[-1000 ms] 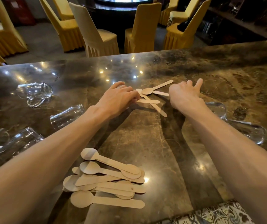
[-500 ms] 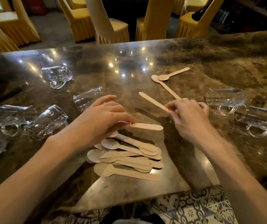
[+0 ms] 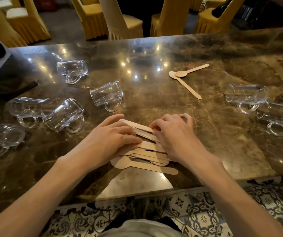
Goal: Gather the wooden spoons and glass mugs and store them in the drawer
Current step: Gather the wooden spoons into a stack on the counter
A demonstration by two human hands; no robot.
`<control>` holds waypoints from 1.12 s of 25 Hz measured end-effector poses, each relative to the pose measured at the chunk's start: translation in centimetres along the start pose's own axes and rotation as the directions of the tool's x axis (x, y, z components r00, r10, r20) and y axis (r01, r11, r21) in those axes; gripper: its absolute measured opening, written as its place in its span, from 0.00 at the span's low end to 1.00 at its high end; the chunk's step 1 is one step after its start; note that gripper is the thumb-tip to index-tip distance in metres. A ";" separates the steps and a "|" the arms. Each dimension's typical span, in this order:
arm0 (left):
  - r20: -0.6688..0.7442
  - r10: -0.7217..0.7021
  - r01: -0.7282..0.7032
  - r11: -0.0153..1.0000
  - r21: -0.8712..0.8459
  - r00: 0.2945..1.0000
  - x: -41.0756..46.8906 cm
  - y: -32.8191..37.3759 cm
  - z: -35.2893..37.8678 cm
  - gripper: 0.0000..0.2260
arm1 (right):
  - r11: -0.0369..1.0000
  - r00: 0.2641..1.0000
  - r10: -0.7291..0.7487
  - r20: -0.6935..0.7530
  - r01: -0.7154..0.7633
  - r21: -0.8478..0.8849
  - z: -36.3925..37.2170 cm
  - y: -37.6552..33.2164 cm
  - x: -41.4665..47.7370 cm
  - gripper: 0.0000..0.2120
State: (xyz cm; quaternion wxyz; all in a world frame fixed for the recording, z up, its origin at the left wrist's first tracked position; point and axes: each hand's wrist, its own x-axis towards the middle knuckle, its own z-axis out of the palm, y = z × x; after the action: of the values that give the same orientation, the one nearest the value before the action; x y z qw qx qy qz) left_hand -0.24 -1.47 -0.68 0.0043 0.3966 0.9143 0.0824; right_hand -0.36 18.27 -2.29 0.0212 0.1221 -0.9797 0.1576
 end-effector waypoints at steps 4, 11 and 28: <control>-0.031 -0.021 0.021 1.000 0.009 0.999 -0.7 -0.3 -0.1 0.18 | 0.999 1.000 -0.029 0.004 0.029 -0.037 0.4 -0.4 -0.3 0.10; -0.278 -0.219 0.171 0.968 -0.186 0.935 -1.5 -2.0 0.1 0.15 | 0.999 0.998 -0.035 0.049 0.035 0.001 0.1 0.0 -0.3 0.11; -0.264 -0.249 0.188 0.954 -0.235 0.932 12.5 -3.5 -2.4 0.12 | 0.889 0.814 0.455 -0.361 -0.441 0.126 0.3 11.3 7.6 0.14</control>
State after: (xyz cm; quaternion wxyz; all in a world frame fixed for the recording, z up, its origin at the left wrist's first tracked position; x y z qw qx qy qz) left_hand -11.51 4.85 1.89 -0.0798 0.2728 0.9300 0.2329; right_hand -10.47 26.82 -5.38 0.1711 -0.1443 -0.9546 0.1967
